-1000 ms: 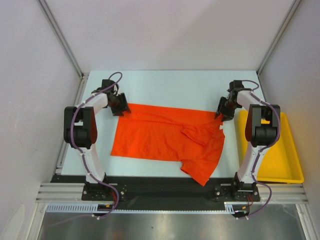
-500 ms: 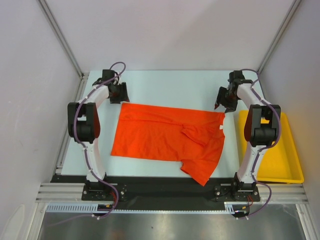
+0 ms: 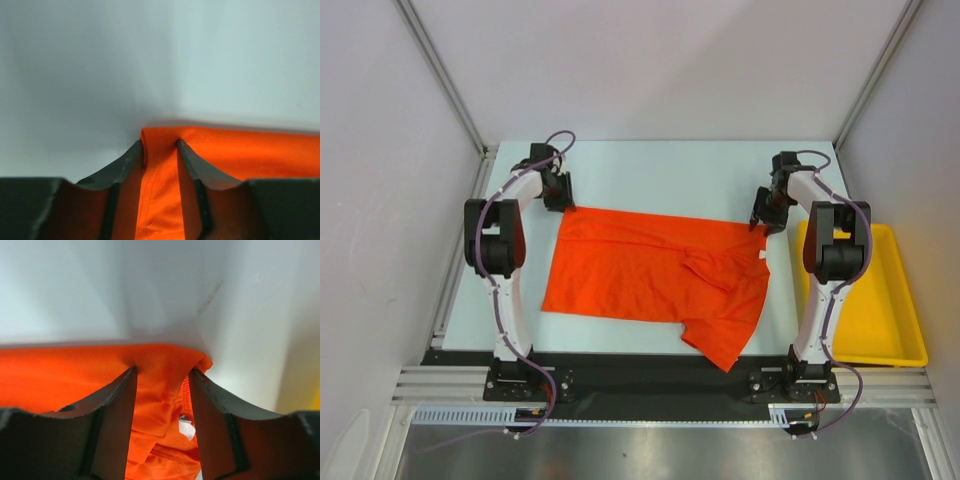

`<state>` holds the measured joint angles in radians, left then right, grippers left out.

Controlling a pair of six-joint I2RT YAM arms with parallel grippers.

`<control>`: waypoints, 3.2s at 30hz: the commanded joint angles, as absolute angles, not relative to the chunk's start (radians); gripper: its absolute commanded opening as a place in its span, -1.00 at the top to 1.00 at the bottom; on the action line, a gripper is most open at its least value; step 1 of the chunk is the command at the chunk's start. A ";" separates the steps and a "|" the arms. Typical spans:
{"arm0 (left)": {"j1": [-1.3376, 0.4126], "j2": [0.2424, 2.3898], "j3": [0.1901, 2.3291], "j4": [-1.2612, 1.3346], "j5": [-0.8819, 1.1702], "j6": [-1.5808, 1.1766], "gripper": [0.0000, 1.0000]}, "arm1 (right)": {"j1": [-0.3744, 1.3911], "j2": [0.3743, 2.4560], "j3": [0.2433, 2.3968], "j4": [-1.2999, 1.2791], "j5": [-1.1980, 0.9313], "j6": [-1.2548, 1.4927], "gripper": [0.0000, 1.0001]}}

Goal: Fold and stack the t-shirts
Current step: Fold the tshirt

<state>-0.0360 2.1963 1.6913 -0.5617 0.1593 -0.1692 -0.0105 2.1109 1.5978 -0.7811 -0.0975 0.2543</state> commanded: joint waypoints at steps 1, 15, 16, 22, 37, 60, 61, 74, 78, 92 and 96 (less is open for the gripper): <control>-0.028 2.229 1.721 -0.546 0.170 -0.186 0.27 | -0.012 2.137 1.620 -0.753 -0.083 0.232 -0.01; 0.051 2.327 1.878 -0.534 0.118 -0.236 0.99 | 0.037 2.321 1.885 -0.730 -0.103 0.256 0.73; 0.054 2.330 1.878 -0.532 0.115 -0.241 0.98 | 0.043 2.339 1.911 -0.736 -0.104 0.259 0.71; 0.058 2.306 1.895 -0.564 0.040 -0.262 0.00 | 0.055 2.424 2.147 -0.866 -0.114 0.296 0.06; 0.052 1.562 1.199 -0.482 -0.040 -0.480 -0.27 | 0.152 1.791 1.590 -0.934 0.019 0.276 -0.52; 0.037 1.075 0.511 -0.451 -0.049 -0.937 0.07 | 0.206 1.028 0.581 -0.752 -0.370 0.615 -0.04; 0.040 1.083 0.505 -0.454 -0.049 -0.946 0.00 | 0.206 1.020 0.572 -0.752 -0.374 0.618 -0.04; 0.058 1.172 0.506 -0.477 -0.120 -1.055 0.09 | 0.203 1.038 0.572 -0.765 -0.360 0.606 -0.05; 0.061 1.186 0.509 -0.485 -0.140 -1.051 0.11 | 0.183 1.063 0.560 -0.752 -0.341 0.601 -0.07; 0.061 1.218 0.497 -0.434 -0.140 -1.017 0.73 | 0.156 1.186 0.494 -0.548 -0.342 0.683 0.09; 0.060 1.207 0.499 -0.448 -0.152 -1.012 0.91 | 0.160 1.213 0.474 -0.522 -0.336 0.686 0.23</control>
